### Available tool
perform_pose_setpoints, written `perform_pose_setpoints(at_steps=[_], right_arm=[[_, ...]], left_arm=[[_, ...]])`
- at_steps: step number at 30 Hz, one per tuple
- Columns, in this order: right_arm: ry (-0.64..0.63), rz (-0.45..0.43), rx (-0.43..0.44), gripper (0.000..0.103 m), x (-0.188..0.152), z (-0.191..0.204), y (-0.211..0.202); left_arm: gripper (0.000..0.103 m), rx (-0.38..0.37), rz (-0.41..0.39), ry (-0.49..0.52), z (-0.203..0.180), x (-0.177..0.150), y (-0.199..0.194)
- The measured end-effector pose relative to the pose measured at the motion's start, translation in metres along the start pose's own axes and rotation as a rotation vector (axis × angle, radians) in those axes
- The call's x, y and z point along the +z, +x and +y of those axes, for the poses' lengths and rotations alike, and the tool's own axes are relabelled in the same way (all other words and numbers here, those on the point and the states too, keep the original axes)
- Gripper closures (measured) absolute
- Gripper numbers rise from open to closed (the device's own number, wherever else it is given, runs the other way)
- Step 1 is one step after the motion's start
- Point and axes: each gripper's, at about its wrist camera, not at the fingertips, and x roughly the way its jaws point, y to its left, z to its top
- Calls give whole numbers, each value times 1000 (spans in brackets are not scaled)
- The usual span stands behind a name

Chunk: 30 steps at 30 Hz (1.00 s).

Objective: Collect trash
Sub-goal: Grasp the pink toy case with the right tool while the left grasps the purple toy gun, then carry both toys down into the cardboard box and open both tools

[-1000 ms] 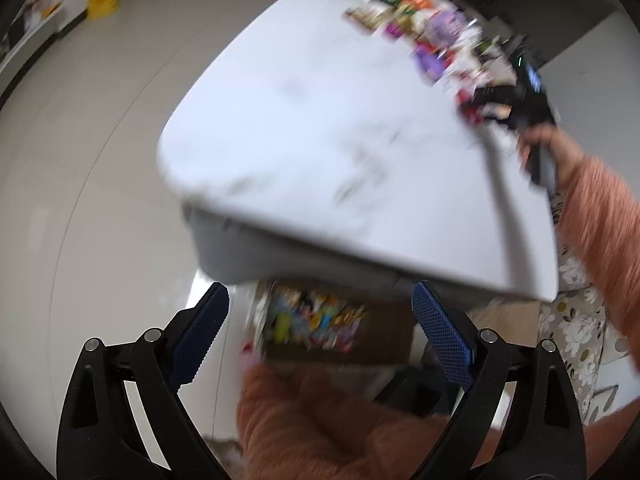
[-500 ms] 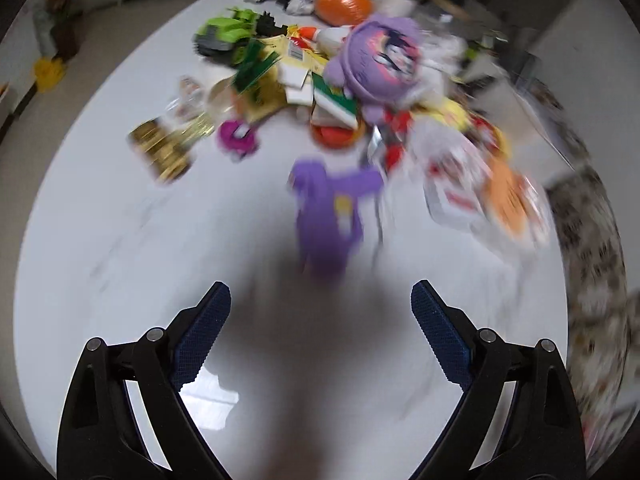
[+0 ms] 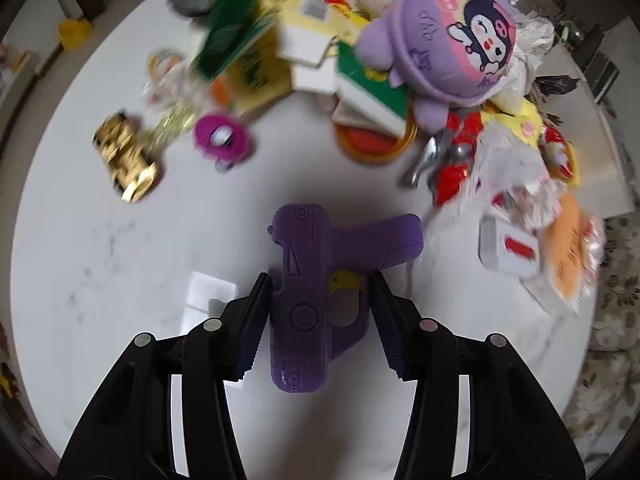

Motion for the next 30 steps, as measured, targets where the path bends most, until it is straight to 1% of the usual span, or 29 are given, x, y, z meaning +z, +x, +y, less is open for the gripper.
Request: perform_pose_setpoints(at_steps=[2, 3, 5, 7, 8, 10, 11, 13, 14, 15, 16, 17, 19, 20, 21, 22, 25, 26, 28, 30], right_arm=[[-18, 6, 8, 63, 4, 5, 4], [-43, 11, 10, 63, 6, 10, 7], [-84, 31, 15, 63, 8, 20, 14], [-122, 55, 23, 63, 7, 30, 20], [-142, 66, 22, 63, 6, 34, 22], [-195, 101, 27, 63, 3, 45, 29], [-227, 125, 31, 63, -1, 52, 32], [-277, 156, 29, 63, -10, 62, 34], [-303, 172, 27, 63, -15, 66, 34], [-336, 201, 28, 63, -25, 72, 34], [-356, 220, 30, 63, -33, 75, 34], [-371, 238, 32, 63, -41, 78, 33], [-425, 289, 15, 63, -66, 83, 33], [-446, 308, 2, 63, -77, 83, 33], [-463, 331, -8, 63, -88, 83, 34], [-480, 363, -15, 63, -104, 81, 35], [-502, 423, -42, 63, -137, 69, 45], [-494, 455, -67, 63, -151, 60, 56], [-462, 492, -82, 63, -171, 43, 75], [-449, 509, -112, 62, -192, 22, 105]], left_arm=[[54, -59, -25, 17, 11, -12, -19], [54, -73, -39, 37, 15, -19, -30], [54, -140, -67, 80, 30, -45, -61], [54, -164, -82, 115, 43, -68, -86], [54, -190, -83, 130, 53, -89, -106], [54, -236, -68, 159, 68, -118, -129], [54, -246, -69, 196, 76, -143, -146], [54, -250, -62, 274, 87, -187, -175], [54, -250, -50, 304, 84, -203, -182], [54, -246, -33, 332, 86, -226, -185], [54, -241, 1, 361, 90, -252, -189], [54, -239, 26, 373, 91, -271, -186], [54, -237, 109, 410, 93, -314, -173], [54, -236, 144, 416, 95, -326, -167], [54, -237, 204, 420, 98, -346, -154], [54, -234, 242, 425, 99, -361, -140], [54, -187, 321, 448, 102, -390, -102], [54, -173, 350, 452, 104, -399, -80], [54, -172, 404, 444, 107, -408, -42], [54, -125, 424, 482, 109, -416, 1]])
